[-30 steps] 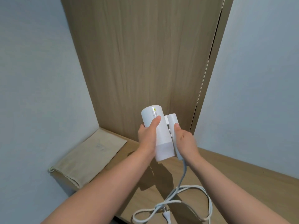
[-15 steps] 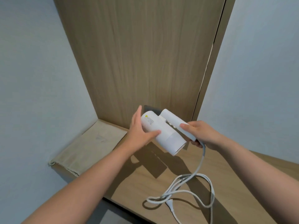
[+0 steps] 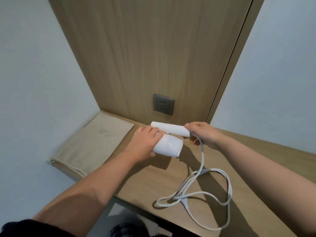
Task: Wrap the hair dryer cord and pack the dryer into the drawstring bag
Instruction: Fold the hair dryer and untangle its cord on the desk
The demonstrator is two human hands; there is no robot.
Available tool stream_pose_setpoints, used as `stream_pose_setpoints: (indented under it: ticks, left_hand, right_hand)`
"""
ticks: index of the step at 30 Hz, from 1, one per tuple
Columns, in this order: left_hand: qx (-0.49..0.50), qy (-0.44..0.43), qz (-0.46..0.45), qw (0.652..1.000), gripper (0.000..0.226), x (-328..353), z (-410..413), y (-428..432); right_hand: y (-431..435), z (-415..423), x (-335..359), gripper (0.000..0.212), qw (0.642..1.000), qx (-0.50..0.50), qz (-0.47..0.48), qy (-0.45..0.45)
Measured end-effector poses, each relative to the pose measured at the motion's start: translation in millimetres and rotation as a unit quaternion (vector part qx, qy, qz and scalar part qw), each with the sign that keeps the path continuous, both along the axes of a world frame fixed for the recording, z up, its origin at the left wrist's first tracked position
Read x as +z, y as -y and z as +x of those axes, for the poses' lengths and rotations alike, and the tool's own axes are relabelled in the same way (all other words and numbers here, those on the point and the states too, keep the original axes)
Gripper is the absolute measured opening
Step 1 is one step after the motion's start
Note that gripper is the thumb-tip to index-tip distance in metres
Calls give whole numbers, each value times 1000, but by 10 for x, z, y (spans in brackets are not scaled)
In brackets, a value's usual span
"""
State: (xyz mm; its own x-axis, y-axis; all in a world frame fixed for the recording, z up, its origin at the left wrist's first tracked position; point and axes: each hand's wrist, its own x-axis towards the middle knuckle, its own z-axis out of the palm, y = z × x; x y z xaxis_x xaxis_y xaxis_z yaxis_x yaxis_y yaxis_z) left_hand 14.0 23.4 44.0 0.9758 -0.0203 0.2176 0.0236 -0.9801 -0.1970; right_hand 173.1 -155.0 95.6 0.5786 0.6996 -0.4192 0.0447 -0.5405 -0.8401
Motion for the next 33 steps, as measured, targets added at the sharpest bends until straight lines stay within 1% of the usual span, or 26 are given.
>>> stream_pose_setpoints:
  ticks: [2,4,7,11,13,16,20,22,24,26,27,28,29,30,32,33]
  left_hand:
    - [48,-31,-10,998,74,-173,-47,-60]
    - [101,-66,-23,992,70,-342,-87,-109]
    - [164,-142,-41,975,65,-535,-103,-146]
    - [224,-184,-53,956,61,-699,-52,-124]
    - [239,-185,-57,951,58,-747,-19,-110]
    - [248,-182,-57,950,54,-816,22,-122]
    - [260,-179,-54,947,59,-868,85,-143]
    - [267,-174,-55,946,64,-883,96,-163]
    - [260,-168,-64,949,69,-899,86,-197]
    - [242,-164,-76,953,75,-916,64,-238]
    - [235,-169,-88,953,76,-919,53,-253]
    - [234,-176,-107,950,77,-917,53,-263]
    - [239,-184,-134,944,75,-893,62,-260]
    - [247,-186,-169,936,70,-858,77,-247]
    - [245,-157,-255,922,60,-739,138,-160]
    - [226,-131,-307,915,55,-658,178,-73]
  right_hand:
    - [9,21,-238,36,999,-40,-13,9]
    - [64,40,-429,36,997,-45,-37,43]
    - [194,83,-679,33,985,-1,-112,132]
    - [415,122,-1011,23,957,100,-202,184]
    - [519,126,-1149,23,943,149,-228,190]
    - [642,121,-1304,18,917,197,-254,235]
    - [758,125,-1397,17,899,187,-283,276]
    - [831,135,-1411,20,893,173,-298,289]
    - [915,149,-1384,24,892,154,-312,288]
    - [989,150,-1363,18,891,131,-333,278]
    - [1016,139,-1342,15,890,126,-345,270]
    - [1044,130,-1334,17,891,119,-349,267]
    - [1065,116,-1332,14,890,111,-356,263]
    - [1089,100,-1353,7,890,106,-356,264]
    - [1123,91,-1366,21,896,92,-354,253]
    - [1133,89,-1343,20,904,79,-346,240]
